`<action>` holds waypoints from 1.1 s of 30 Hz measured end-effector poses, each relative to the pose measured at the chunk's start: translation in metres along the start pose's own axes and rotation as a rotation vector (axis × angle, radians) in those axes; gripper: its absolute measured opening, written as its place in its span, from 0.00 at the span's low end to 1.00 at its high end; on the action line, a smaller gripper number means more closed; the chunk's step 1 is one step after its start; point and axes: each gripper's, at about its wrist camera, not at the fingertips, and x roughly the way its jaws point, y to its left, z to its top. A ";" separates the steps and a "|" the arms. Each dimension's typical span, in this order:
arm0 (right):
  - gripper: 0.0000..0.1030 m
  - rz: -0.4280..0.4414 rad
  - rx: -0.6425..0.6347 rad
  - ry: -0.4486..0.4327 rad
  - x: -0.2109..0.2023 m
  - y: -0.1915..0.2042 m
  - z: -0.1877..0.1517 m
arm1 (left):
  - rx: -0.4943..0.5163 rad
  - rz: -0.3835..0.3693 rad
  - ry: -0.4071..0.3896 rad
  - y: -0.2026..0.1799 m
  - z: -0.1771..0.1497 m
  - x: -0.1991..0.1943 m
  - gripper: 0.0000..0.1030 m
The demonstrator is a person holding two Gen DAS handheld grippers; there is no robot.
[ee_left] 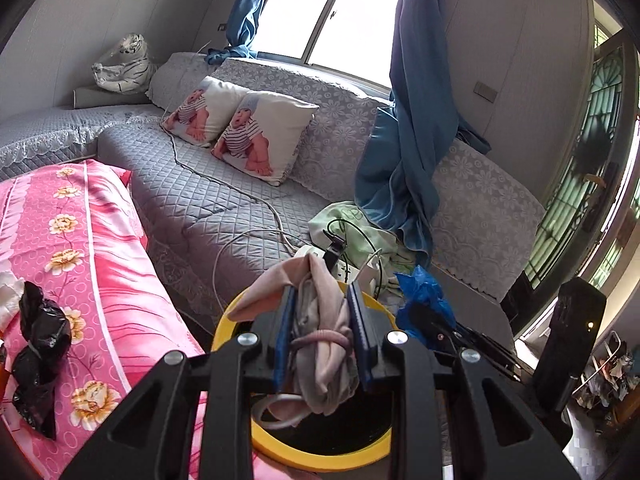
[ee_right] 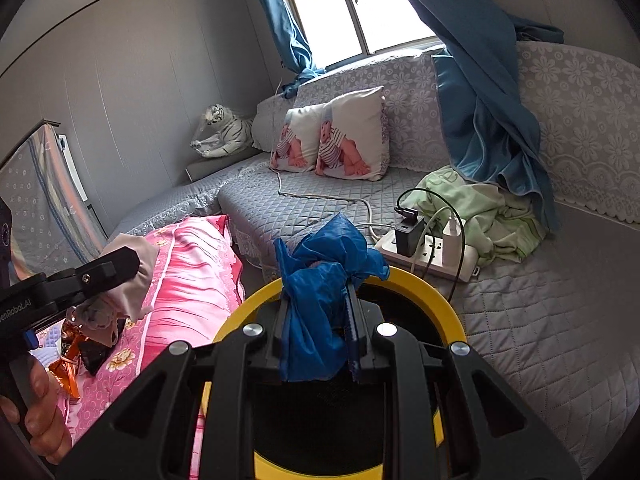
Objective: Collect trash
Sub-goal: 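Carry the mask and blue bag to the yellow bin and open both tools, then grasp the black plastic bag with the left tool while the right tool grasps another black bag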
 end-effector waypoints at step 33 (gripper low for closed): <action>0.36 -0.054 0.098 0.066 0.021 -0.027 -0.010 | -0.176 0.103 -0.021 0.034 -0.005 -0.008 0.55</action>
